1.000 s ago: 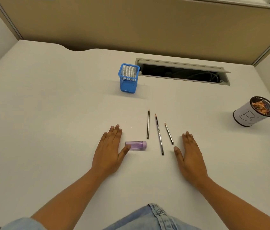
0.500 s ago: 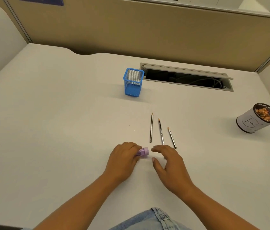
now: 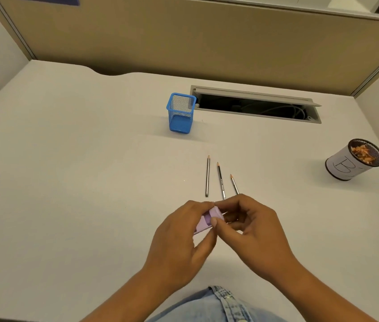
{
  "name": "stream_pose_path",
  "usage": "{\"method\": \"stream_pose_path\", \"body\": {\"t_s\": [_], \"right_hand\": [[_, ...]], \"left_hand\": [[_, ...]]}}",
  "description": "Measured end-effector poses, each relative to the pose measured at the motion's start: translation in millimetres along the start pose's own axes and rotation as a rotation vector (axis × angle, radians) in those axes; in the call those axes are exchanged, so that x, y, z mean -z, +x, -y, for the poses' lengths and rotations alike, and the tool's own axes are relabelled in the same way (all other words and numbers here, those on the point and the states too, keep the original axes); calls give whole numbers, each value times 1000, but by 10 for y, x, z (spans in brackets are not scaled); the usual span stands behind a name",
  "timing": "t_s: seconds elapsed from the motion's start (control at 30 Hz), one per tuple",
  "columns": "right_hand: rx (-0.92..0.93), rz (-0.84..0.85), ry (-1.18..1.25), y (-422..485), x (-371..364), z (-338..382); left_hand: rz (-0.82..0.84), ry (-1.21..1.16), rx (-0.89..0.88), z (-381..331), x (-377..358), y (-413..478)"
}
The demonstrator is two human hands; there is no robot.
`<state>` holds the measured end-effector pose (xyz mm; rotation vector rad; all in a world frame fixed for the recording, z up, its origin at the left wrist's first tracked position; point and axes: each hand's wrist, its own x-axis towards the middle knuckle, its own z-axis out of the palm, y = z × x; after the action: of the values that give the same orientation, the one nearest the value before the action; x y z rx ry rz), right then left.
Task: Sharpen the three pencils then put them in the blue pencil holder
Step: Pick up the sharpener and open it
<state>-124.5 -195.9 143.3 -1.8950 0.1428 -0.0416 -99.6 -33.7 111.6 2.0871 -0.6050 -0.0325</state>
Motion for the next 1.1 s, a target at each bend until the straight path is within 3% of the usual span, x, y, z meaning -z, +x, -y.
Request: {"method": "stream_pose_path", "body": {"t_s": [0.2,0.3,0.47,0.57,0.67,0.77,0.9,1.1], "right_hand": [[-67,-33,-51,20,31,111],[-96,-20,-76,57,34,127],[-186,-16,17,144,49,82],[-370,54,224,233,61,24],[-444,109,217,348,60,-138],[-419,-1,33,524,47,-400],[-318,-57,-534,802,21,-804],[-315,-40,-760,1068,-4,-1061]], "left_hand": [[-125,208,-211,-2,11,67],[-149,234,-235,39,-9,71],[-75,112,-103,93,18,89],[-25,-113,73,119,65,113],[-17,-241,168,169,62,171],[-2,-360,205,181,63,235],[1,-461,302,237,35,267],[8,-525,371,298,37,269]]}}
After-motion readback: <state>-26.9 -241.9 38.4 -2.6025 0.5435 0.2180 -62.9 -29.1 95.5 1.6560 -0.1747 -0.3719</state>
